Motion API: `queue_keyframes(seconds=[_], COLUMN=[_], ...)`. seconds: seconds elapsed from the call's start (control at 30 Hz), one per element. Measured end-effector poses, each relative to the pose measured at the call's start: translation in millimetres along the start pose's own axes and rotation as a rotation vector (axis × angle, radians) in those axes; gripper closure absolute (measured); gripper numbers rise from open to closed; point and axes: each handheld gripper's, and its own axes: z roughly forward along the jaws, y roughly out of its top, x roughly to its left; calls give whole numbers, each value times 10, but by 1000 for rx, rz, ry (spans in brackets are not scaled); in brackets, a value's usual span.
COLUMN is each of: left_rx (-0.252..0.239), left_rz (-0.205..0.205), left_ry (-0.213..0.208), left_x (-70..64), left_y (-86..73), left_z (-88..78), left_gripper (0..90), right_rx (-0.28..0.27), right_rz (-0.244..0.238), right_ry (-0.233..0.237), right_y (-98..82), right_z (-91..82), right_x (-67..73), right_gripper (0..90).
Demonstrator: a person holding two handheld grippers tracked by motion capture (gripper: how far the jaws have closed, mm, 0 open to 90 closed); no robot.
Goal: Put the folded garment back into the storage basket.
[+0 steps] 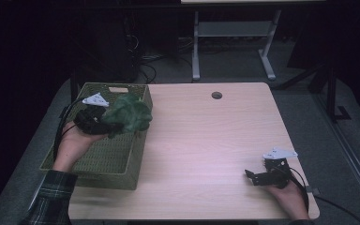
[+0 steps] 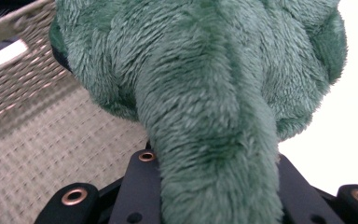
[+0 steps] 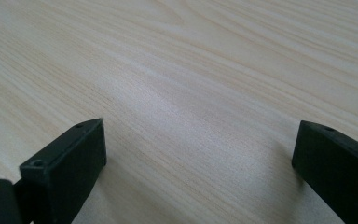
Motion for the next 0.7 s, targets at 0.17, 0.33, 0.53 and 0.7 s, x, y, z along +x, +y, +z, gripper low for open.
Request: queue_keyframes(seconds=[0.17,0.33,0.53,0.7], left_rx=[1,2,30,60], left_rz=[-25,-71,-110,-146], left_ry=[31,68,116,137], left_x=[116,225,368,468], left_y=[-105,-214,-363,-497], left_z=[32,61,139,230], left_gripper=[725,725,725,725], right_rx=[-1,-1,-1,-1], right_rz=[0,0,0,0], right_ry=[0,0,0,0], right_y=[0,0,0,0], right_z=[1,1,1,1], right_x=[1,1,0,0], right_gripper=[26,26,26,26])
